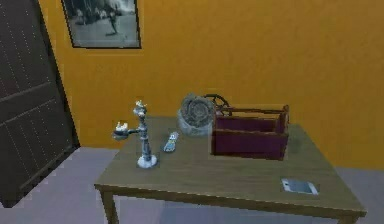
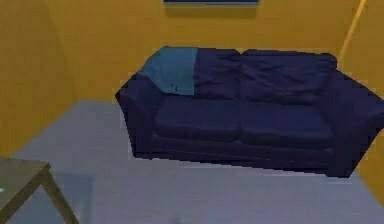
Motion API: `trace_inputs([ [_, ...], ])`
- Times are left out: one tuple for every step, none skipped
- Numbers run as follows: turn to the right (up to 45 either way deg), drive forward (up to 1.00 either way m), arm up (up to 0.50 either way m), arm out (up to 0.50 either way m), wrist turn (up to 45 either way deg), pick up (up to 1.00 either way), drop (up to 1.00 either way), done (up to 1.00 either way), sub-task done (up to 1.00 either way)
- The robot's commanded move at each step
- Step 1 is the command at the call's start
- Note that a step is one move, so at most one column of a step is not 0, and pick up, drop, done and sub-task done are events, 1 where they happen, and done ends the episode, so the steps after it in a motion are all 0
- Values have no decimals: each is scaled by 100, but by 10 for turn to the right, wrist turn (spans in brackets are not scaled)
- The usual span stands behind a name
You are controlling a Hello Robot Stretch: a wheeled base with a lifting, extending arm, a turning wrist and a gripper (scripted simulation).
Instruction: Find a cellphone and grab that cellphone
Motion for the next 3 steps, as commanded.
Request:
trace_inputs([
  [270, 0, 0, 0, 0, 0, 0, 0, 0],
  [0, 40, 0, 0, 0, 0, 0, 0, 0],
  [-450, 0, 0, 0, 0, 0, 0, 0, 0],
])
